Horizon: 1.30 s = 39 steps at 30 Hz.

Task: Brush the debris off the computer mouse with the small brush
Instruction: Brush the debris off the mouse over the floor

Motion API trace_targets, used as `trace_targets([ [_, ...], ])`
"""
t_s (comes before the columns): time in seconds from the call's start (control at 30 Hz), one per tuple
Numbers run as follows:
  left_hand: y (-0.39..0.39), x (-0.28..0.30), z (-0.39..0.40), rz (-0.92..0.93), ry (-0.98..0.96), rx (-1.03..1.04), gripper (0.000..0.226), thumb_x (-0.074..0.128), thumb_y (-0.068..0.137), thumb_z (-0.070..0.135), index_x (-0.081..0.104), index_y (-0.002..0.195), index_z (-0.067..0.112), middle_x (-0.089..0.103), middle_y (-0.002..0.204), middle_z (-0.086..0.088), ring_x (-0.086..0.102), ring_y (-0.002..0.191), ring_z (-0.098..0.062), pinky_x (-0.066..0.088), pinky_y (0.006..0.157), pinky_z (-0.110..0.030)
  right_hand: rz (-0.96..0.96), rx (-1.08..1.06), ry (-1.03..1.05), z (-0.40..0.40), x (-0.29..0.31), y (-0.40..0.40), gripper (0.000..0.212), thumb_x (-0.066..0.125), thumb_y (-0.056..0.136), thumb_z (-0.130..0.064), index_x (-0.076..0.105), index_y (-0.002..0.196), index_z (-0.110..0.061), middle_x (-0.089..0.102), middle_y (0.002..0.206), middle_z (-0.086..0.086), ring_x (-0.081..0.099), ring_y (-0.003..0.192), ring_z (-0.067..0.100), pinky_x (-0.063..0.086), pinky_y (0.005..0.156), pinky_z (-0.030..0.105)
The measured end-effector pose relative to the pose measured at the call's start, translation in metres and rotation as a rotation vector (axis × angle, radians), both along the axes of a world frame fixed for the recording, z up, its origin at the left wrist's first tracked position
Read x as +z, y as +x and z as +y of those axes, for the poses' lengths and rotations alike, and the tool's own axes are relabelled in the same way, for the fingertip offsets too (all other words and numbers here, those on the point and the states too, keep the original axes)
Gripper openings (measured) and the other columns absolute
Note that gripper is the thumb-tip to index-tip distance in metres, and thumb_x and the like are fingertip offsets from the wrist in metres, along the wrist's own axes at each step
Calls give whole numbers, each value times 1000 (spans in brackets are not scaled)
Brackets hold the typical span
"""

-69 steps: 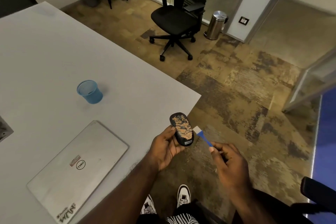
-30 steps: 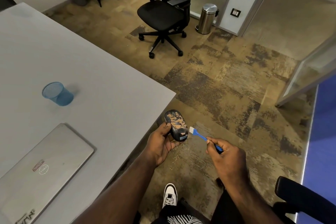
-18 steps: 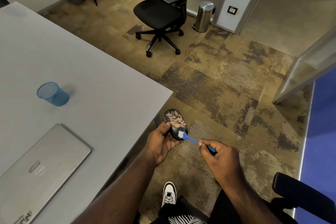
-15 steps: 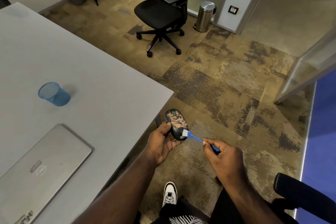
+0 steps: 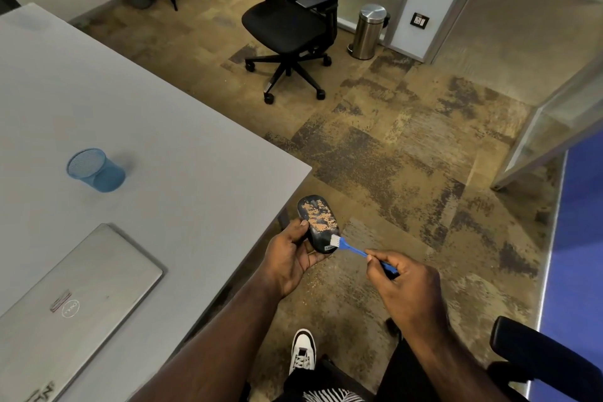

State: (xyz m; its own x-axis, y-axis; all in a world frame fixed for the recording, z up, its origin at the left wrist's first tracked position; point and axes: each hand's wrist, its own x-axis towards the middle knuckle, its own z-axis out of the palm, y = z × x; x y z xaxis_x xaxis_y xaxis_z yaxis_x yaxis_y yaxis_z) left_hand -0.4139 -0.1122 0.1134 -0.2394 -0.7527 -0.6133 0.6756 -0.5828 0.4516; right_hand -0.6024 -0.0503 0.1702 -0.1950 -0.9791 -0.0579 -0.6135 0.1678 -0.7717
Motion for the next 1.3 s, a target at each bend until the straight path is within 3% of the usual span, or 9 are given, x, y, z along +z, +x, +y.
trace_targets([
  [0.07,0,0,-2,1,6,7,39,37,100,17,48,133,0,64,123,-23,63,111,-36,52,92,-52,18,-35,-12,-2,0,-5,19,70,84,-21,76,102,-19,71,68,-14,65,52,6,57,47,34],
  [0.23,-1,-1,-3,3,5,-4,33,38,100,16,53,127,3,66,120,-22,64,110,-36,52,91,-51,-7,-41,-50,-8,7,-7,19,70,84,-17,76,102,-18,72,69,-12,63,51,-2,43,42,11],
  [0.33,-4,0,-3,-4,-12,-19,32,36,101,15,55,123,1,65,120,-24,61,115,-39,51,91,-54,-33,36,-57,-9,10,2,19,69,84,-16,76,102,-19,72,69,-12,62,51,-1,40,43,8],
  [0.47,-7,0,-4,-4,-21,-36,33,35,101,15,53,124,-1,65,118,-25,62,113,-39,51,92,-54,43,68,-51,-11,6,10,22,67,84,-26,76,103,-22,75,75,-8,59,48,0,42,43,12],
  [0.6,-7,1,-6,-1,-17,-43,34,36,101,16,54,127,3,66,121,-22,63,112,-36,51,93,-52,59,-20,-48,-16,8,5,22,67,85,-24,75,105,-19,75,74,-10,64,52,1,55,44,28],
  [0.73,-7,1,-6,11,-8,-37,34,36,101,17,55,126,5,68,119,-20,66,107,-33,51,92,-50,77,-64,-60,-19,10,-1,21,68,85,-24,76,104,-20,75,70,-8,61,46,4,52,40,29],
  [0.93,-9,3,-5,-24,-6,-60,37,36,101,17,52,128,-1,66,119,-25,65,108,-36,57,85,-46,66,69,-43,-15,12,11,23,67,84,-27,75,105,-21,75,78,-8,67,60,3,59,52,31],
  [1.13,-10,4,-3,-18,-12,-68,36,36,101,18,54,129,4,68,119,-19,67,104,-30,56,86,-44,124,-14,-54,-19,14,6,22,67,86,-26,75,106,-20,72,65,-6,59,43,7,48,36,26],
  [1.3,-9,3,-2,-12,-19,-80,33,36,101,19,56,123,5,70,113,-17,69,100,-29,58,83,-43,100,31,-62,-19,18,5,22,67,85,-24,75,106,-19,74,72,-6,65,51,7,55,44,32],
])
